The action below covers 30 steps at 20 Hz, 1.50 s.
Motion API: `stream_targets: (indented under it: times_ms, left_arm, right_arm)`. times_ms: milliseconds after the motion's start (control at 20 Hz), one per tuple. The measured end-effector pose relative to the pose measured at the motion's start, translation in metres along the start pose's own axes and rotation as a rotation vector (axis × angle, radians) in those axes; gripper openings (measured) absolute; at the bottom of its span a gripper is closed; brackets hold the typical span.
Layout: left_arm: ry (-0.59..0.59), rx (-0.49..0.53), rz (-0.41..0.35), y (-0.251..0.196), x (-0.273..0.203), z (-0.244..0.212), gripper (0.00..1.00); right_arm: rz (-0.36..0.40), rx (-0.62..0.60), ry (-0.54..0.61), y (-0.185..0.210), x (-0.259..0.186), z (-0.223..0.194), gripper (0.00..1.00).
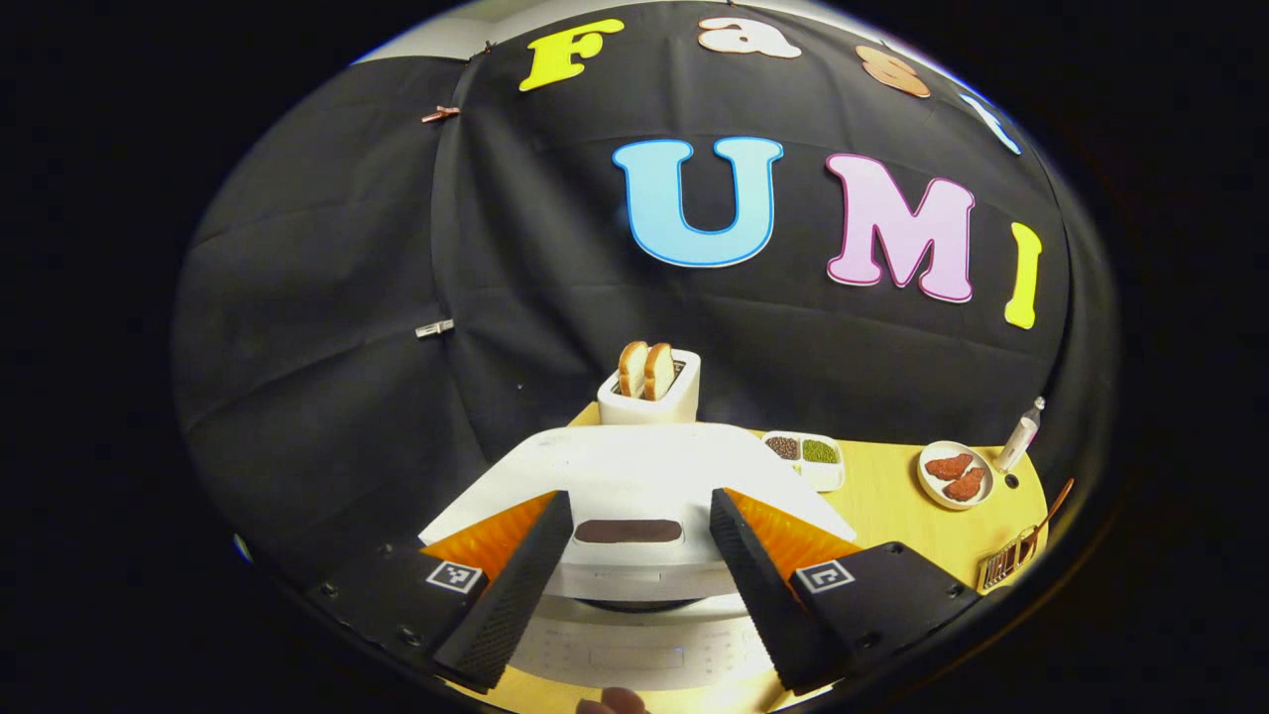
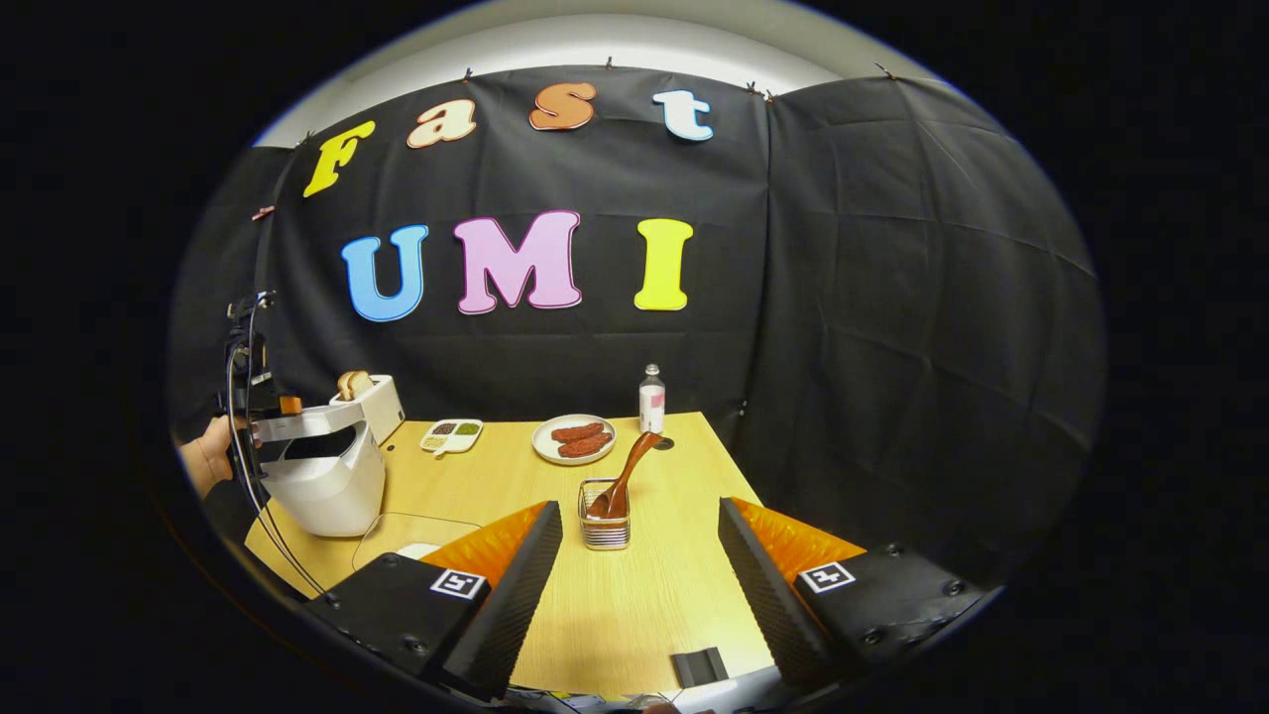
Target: Close the left gripper, press the button to open the rice cooker; take a wooden spoon from the chopstick holder with the right hand, scoop a spoonful of rice and pour it into the rice cooker, then put the wooden spoon back into the chopstick holder.
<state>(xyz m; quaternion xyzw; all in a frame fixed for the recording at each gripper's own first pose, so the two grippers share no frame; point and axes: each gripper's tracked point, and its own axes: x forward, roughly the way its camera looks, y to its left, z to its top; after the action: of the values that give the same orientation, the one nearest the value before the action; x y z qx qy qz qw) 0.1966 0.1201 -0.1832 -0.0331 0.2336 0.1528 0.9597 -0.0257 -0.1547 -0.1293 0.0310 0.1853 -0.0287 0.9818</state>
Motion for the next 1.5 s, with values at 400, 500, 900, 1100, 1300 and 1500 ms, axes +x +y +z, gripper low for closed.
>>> stream_targets:
  times_ms: [400, 500, 900, 1100, 1300, 1500]
  left_arm:
    - [0.093, -0.012, 0.003, 0.0, 0.01, -0.044, 0.99]
    - [0.113, -0.015, 0.006, -0.002, 0.012, -0.054, 1.0]
    - [0.071, 0.009, 0.015, -0.001, 0.019, -0.063, 1.0]
    - [0.021, 0.027, 0.02, -0.003, 0.02, -0.061, 1.0]
    - [0.007, -0.005, 0.001, -0.002, 0.014, -0.059, 1.0]
    - [-0.089, 0.012, -0.065, -0.013, -0.011, -0.033, 0.96]
  right_arm:
    - [0.02, -0.024, 0.01, 0.015, 0.002, -0.004, 0.98]
    - [0.023, -0.021, 0.017, 0.017, 0.004, -0.006, 0.99]
    - [0.028, -0.007, 0.026, 0.026, 0.02, -0.005, 0.99]
    - [0.039, 0.011, 0.02, 0.035, 0.026, -0.003, 0.99]
    - [0.047, 0.011, -0.007, 0.04, 0.029, 0.007, 0.99]
    - [0.054, 0.016, -0.024, 0.044, 0.034, 0.014, 0.99]
